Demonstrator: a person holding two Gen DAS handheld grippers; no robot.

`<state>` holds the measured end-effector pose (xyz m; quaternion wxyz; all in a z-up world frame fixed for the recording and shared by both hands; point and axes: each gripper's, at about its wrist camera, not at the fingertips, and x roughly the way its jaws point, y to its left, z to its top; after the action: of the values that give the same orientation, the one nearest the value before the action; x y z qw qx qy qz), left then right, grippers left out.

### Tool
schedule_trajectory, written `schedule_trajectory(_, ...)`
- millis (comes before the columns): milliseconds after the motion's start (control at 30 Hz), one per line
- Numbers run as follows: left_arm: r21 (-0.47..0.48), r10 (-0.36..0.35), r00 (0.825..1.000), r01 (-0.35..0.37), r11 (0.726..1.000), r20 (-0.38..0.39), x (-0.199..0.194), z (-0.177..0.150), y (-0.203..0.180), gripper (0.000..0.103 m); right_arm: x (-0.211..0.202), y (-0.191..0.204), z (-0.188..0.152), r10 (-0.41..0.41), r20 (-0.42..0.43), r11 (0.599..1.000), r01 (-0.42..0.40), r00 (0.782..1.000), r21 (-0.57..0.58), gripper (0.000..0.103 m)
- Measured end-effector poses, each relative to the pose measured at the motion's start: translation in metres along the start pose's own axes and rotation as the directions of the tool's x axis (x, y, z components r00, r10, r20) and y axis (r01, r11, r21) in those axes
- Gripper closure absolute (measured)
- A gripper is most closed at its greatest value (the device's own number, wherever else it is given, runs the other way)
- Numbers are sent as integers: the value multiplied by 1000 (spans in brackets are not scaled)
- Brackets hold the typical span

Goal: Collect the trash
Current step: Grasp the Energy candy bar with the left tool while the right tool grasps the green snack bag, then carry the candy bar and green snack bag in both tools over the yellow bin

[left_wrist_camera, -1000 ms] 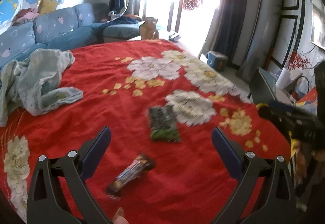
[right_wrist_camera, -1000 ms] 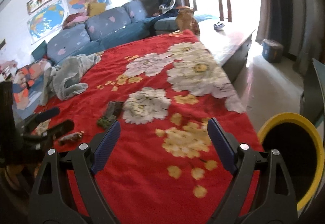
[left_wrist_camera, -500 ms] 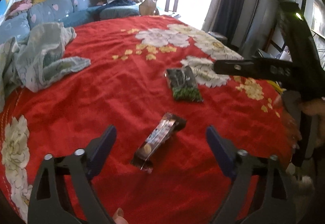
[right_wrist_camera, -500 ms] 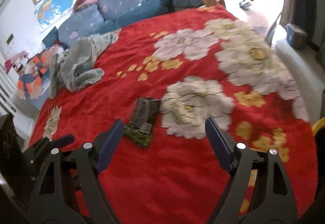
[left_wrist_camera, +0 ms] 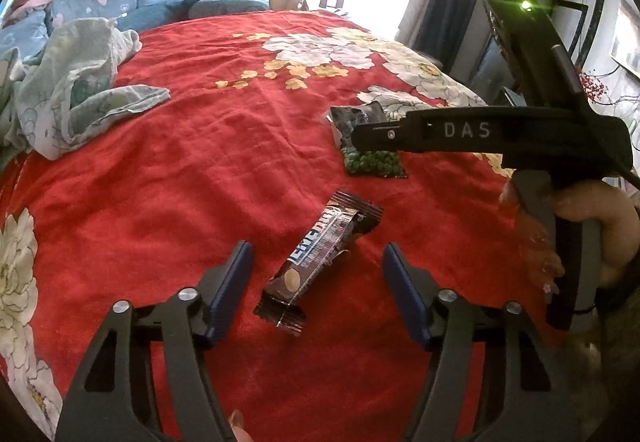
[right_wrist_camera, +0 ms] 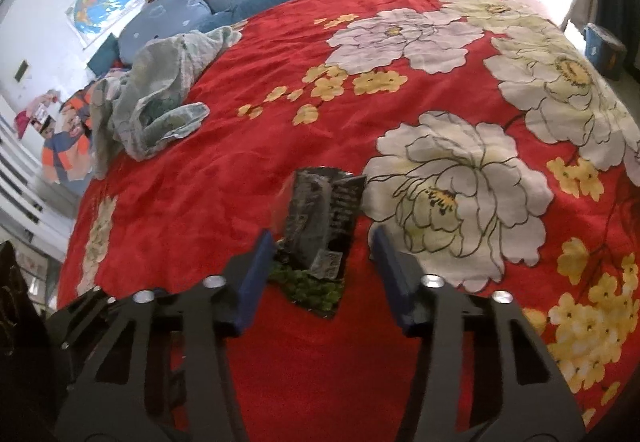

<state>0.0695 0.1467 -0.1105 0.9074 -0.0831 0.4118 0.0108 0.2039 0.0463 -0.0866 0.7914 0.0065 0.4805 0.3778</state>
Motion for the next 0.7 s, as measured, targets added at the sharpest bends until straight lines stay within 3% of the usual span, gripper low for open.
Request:
schedule_trajectory(167,16,-4,1000,4,1000,-4,0,-1,-4,53,-8,0,-7,20,7,1000,-20,1000,-13,79)
schedule_trajectory(433,39,1,1000,-1,999,-9,1,-2,-12,71,-40,-20,-21,-15,68,1000,15,998,5,81)
schedule_trajectory(533,41,1,1000,0,999,-8,1,0,-14,85,-54,-32,-27,-30,93,999,28,995,24,81)
schedule_trajectory(700,64,-6,1000,6,998,10,0,4,-26,87,-77,-49,-34,-56,138,997,50,989,50,81)
